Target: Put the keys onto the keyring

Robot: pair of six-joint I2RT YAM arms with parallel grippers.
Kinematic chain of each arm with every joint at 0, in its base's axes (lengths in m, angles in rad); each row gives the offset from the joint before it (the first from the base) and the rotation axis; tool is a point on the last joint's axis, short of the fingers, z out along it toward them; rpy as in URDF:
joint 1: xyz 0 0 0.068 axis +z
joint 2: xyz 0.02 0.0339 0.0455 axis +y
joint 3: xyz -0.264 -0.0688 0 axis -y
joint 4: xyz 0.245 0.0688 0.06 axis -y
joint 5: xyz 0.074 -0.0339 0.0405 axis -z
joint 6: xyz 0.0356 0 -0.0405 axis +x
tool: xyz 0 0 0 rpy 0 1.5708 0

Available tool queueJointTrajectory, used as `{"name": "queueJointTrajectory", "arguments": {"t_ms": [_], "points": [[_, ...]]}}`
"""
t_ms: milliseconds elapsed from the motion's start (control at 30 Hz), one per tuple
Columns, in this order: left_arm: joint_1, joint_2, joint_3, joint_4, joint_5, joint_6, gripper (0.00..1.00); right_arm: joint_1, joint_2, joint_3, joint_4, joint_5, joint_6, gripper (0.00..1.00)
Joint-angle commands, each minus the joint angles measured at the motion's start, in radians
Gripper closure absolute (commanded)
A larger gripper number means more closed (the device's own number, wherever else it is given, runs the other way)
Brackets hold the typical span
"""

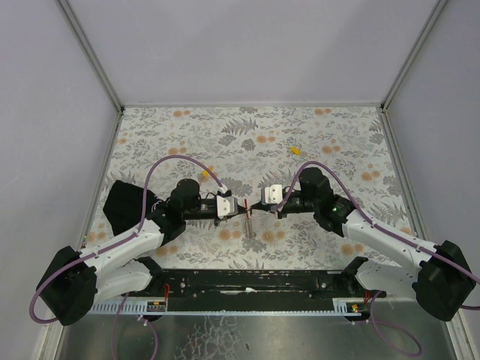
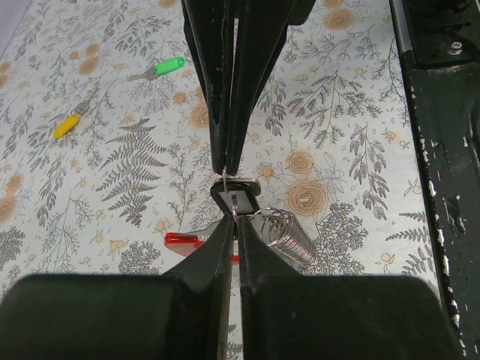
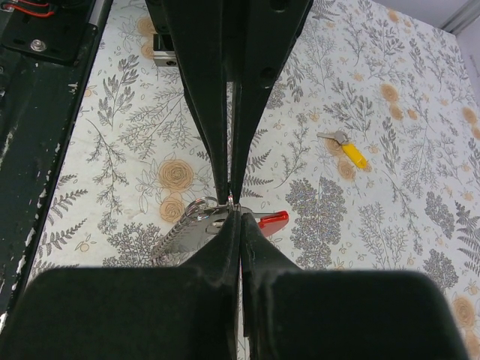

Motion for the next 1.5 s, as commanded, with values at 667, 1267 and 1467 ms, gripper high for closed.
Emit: {"name": "queueJointTrajectory", "arguments": {"t_ms": [667, 1267, 1467], "points": [[0.000, -0.005, 0.019, -0.017, 0.018, 0.008, 1.00, 0.001, 0.007, 0.041, 0.021, -0.017, 0.014, 1.00], [-0.001, -0.001, 0.017, 0.010, 0.039, -0.017, 1.00, 0.017, 0.040, 0.044, 0.030, -0.016, 0.000, 1.00], [-0.001, -0.004, 0.017, 0.020, 0.036, -0.027, 1.00, 0.024, 0.053, 0.058, 0.002, -0.027, -0.017, 1.00]]}}
